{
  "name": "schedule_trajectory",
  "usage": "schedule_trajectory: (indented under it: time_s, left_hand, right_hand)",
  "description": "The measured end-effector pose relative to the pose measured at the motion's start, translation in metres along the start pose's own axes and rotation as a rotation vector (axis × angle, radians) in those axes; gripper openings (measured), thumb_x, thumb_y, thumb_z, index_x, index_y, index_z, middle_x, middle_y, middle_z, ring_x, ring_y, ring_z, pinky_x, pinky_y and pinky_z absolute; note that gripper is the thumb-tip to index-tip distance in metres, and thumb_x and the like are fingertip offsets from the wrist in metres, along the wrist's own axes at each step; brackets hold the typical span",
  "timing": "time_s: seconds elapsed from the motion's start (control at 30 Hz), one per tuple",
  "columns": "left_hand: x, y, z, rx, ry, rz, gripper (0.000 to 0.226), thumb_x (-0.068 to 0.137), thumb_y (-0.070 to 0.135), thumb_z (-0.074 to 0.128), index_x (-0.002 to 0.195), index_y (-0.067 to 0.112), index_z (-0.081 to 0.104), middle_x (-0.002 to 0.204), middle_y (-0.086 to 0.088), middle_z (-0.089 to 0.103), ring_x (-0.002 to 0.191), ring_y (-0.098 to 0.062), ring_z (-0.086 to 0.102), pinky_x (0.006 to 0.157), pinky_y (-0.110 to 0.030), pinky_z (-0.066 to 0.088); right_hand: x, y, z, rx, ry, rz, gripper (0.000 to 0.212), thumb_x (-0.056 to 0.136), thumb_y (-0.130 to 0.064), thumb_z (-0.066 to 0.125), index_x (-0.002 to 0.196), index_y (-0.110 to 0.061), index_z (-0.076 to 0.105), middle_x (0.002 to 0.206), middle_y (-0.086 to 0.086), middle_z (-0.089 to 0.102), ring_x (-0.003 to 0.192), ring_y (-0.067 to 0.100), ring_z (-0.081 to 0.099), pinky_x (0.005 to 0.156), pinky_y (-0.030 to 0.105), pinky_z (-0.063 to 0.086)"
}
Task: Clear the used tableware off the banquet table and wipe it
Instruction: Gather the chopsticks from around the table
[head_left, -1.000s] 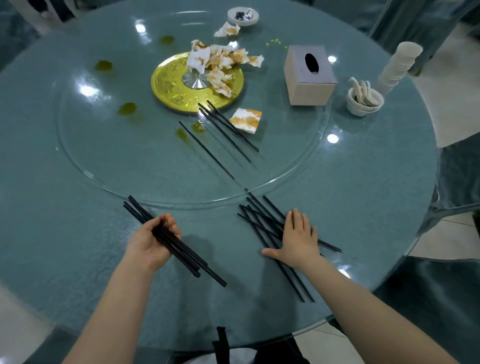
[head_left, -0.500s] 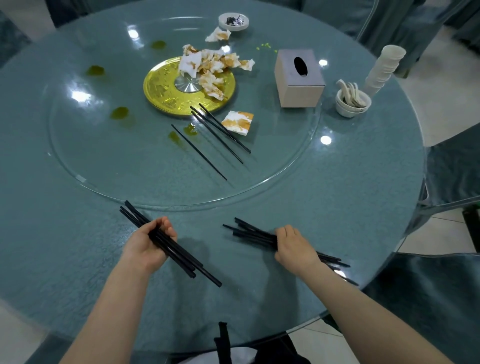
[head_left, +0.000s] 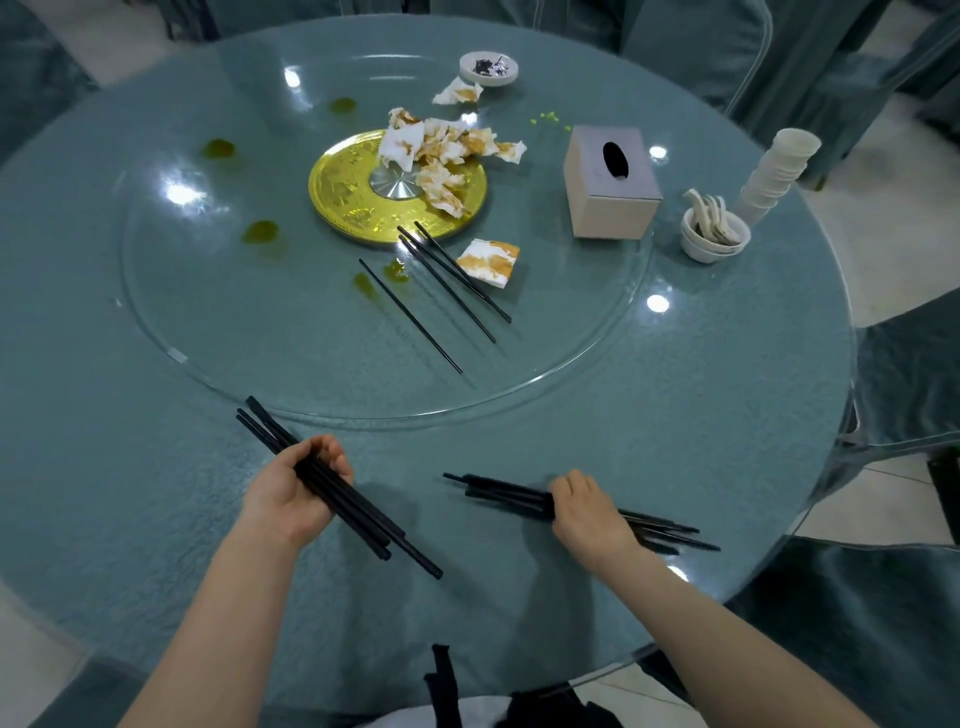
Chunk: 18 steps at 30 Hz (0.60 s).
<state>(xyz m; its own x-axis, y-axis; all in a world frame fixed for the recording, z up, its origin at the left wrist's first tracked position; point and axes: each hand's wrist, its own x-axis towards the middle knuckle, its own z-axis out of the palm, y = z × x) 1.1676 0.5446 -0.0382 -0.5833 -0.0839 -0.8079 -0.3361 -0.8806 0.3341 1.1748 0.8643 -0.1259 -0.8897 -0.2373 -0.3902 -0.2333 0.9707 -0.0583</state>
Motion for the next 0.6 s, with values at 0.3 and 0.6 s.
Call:
schedule_trajectory:
  time_s: [0.3, 0.6]
  left_hand:
    - [0.005, 0.004, 0.012, -0.041, -0.005, 0.021, 0.025, 0.100, 0.018, 0.038, 0.084, 0.008, 0.054, 0.079, 0.000, 0.056, 0.069, -0.010, 0.054, 0.058, -0.020, 0.047]
    - [0.002, 0.031, 0.014, -0.124, 0.016, 0.094, 0.022, 0.100, 0.016, 0.039, 0.084, 0.008, 0.052, 0.079, 0.000, 0.054, 0.068, -0.010, 0.053, 0.058, -0.020, 0.047]
  right_hand:
    - [0.008, 0.009, -0.036, 0.107, -0.070, 0.034, 0.014, 0.089, -0.003, 0.038, 0.092, -0.014, 0.029, 0.088, 0.016, 0.055, 0.075, 0.032, 0.049, 0.061, 0.035, 0.031]
    - [0.050, -0.005, -0.085, 0.183, 0.058, -0.009, 0.024, 0.096, -0.038, 0.046, 0.093, -0.015, 0.036, 0.090, 0.013, 0.061, 0.074, 0.032, 0.050, 0.059, 0.035, 0.034]
